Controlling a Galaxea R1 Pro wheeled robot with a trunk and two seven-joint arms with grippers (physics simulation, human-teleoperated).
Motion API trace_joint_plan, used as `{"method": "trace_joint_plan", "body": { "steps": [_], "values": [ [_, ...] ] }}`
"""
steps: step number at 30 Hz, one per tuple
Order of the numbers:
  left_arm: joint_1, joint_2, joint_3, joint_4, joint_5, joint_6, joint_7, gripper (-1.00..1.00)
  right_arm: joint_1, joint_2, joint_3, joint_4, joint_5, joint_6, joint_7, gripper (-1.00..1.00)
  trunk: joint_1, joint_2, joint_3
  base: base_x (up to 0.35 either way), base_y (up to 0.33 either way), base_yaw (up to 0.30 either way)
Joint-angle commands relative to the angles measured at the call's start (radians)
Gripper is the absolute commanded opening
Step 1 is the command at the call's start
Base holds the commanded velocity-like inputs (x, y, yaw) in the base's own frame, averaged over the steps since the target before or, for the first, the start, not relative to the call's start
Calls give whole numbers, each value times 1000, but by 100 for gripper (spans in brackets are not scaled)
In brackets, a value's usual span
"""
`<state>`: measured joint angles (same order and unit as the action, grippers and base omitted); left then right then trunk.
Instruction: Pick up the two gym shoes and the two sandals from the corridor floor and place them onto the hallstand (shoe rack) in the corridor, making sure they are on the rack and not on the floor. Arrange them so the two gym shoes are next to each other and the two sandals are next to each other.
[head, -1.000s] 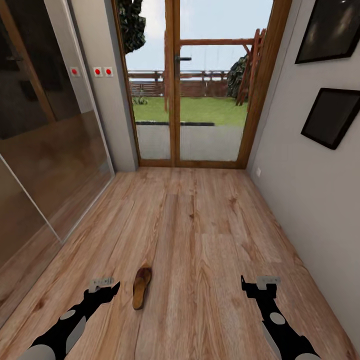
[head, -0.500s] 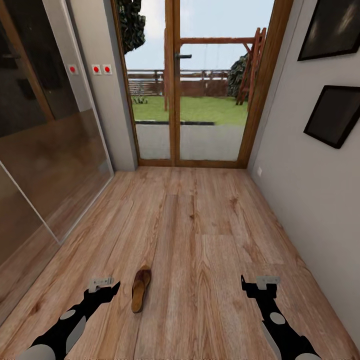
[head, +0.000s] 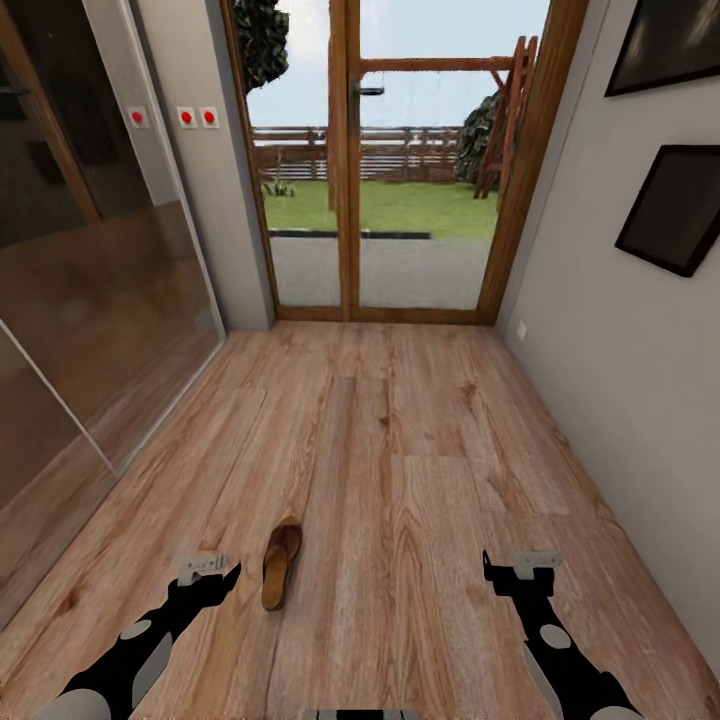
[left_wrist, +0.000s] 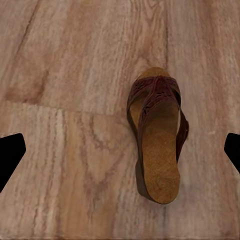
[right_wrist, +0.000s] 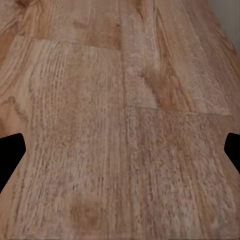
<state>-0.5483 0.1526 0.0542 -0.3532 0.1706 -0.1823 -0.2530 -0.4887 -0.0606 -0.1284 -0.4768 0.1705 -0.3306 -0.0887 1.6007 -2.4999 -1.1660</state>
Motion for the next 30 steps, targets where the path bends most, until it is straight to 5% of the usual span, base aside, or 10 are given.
{"method": "trace_joint_plan", "body": {
  "steps": [1,14,22,30],
  "values": [
    [-1,0,6,2,6,0,-9,100,-1,0,-4,1,11,-3,-4,100,0,-1,-6,0,0,0],
    [-13,-4,6,0,6,12,-6,100,-2,-3,-6,-16,10,20,-4,100,6,-4,-77,0,0,0],
    [-46,-22,3,-16,3,34,-6,100,-6,-2,-5,-249,8,285,1,100,10,-6,-121,0,0,0],
    [-77,-28,5,-11,-32,77,-8,100,-7,1,-2,-373,9,409,59,100,13,-7,-164,0,0,0]
  ]
}}
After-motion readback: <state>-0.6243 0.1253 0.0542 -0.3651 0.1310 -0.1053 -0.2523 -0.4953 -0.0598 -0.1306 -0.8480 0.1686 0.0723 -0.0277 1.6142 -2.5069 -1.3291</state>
